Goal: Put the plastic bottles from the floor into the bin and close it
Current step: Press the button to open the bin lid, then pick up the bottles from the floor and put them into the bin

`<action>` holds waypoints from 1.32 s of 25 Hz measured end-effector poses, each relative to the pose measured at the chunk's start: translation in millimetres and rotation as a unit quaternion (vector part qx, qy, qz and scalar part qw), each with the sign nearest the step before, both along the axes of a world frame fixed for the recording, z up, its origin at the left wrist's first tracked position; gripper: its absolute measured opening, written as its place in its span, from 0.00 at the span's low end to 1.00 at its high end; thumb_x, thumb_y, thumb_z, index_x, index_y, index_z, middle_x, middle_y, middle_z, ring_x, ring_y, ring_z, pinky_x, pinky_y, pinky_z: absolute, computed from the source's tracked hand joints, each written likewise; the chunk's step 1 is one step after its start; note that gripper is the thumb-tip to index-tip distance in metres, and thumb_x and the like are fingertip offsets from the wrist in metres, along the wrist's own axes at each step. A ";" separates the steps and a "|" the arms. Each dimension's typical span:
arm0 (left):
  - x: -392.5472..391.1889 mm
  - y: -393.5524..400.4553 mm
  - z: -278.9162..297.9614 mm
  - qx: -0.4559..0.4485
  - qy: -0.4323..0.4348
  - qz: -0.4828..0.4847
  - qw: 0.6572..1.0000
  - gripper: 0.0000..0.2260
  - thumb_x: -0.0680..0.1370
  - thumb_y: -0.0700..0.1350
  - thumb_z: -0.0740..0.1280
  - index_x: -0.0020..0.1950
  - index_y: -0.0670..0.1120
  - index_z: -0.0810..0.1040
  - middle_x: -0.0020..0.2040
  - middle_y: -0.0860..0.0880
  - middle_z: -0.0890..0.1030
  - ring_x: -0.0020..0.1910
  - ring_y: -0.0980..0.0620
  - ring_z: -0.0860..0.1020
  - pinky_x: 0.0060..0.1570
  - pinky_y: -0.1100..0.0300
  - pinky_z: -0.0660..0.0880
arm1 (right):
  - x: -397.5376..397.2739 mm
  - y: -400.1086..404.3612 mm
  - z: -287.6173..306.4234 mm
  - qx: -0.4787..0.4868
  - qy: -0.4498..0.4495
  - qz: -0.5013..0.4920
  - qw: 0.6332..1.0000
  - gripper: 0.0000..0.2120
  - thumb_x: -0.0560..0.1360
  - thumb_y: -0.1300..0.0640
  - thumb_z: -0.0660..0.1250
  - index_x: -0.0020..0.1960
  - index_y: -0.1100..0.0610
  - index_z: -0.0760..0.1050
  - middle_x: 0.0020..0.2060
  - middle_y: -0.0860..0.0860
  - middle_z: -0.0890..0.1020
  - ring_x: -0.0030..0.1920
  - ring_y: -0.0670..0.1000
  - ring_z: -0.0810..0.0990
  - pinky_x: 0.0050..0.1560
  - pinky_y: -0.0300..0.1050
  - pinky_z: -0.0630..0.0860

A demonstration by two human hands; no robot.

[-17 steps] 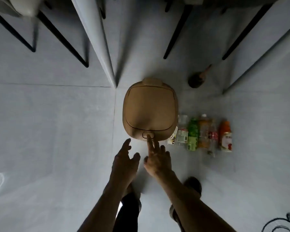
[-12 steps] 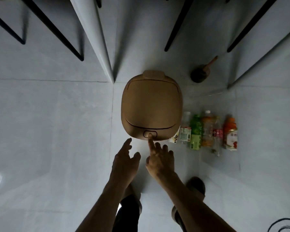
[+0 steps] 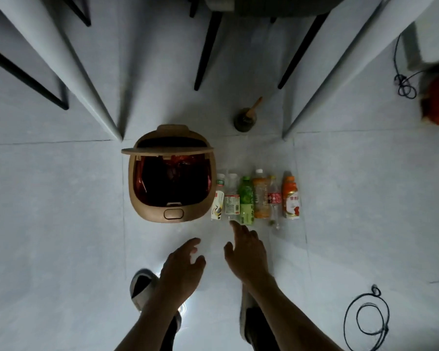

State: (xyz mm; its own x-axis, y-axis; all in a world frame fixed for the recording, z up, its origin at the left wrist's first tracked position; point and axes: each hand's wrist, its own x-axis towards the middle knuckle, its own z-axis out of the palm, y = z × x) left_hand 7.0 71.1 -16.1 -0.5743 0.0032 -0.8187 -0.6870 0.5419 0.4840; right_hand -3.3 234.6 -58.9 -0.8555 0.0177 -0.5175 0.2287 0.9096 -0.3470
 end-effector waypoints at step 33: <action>-21.3 111.6 -97.6 0.074 0.420 0.398 0.812 0.26 0.66 0.44 0.79 0.60 0.58 0.74 0.52 0.55 0.84 0.51 0.60 0.82 0.53 0.58 0.80 | -116.2 74.4 -24.5 -0.309 0.359 -0.164 0.865 0.11 0.69 0.48 0.71 0.44 0.54 0.73 0.34 0.45 0.79 0.34 0.38 0.78 0.34 0.39 0.72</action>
State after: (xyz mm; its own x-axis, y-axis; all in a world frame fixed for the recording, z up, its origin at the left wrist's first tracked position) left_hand -14.2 182.7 -113.6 -0.7984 -0.5802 -0.1609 -0.1847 -0.0184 0.9826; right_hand -119.4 309.0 -83.4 -0.9619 0.2297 0.1481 -0.0375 0.4259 -0.9040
